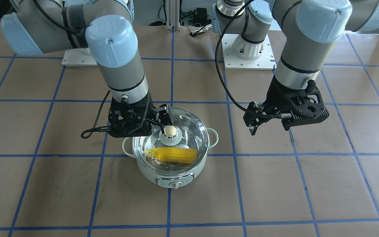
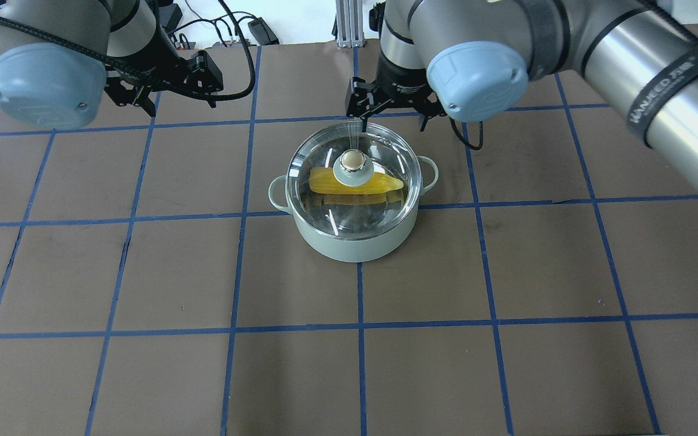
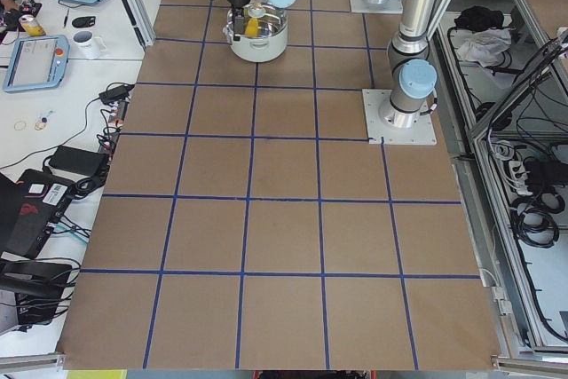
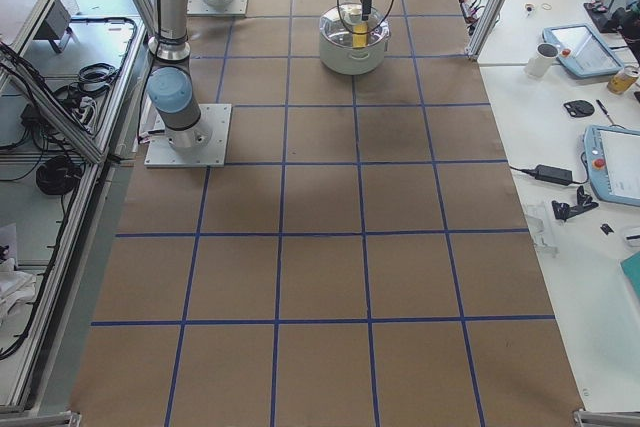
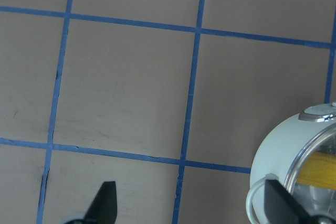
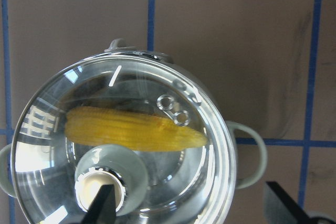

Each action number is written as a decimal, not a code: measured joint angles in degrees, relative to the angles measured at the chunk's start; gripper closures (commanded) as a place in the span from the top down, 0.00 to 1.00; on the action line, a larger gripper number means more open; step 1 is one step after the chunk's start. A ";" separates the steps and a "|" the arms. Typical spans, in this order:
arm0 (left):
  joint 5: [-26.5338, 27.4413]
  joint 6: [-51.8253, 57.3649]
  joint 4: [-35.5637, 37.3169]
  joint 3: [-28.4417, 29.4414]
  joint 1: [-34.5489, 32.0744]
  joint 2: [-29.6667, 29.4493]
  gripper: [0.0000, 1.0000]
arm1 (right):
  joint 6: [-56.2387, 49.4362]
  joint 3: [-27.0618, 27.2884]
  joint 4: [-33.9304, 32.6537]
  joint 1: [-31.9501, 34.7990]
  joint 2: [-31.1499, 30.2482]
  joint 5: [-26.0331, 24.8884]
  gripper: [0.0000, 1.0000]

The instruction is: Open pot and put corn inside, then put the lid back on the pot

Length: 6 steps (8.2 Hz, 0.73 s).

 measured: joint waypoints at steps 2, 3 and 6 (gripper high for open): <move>0.15 -0.01 -0.10 -0.06 -1.94 1.78 1.00 | -8.76 -0.06 6.55 -5.60 -4.56 -0.59 1.00; 0.18 0.00 -0.13 -0.06 -2.48 2.36 1.00 | -12.50 -0.07 10.52 -7.87 -7.57 -2.07 1.00; -0.02 0.03 -1.44 -0.10 -2.85 2.98 1.00 | -17.50 0.09 18.61 -11.19 -14.24 -4.68 1.00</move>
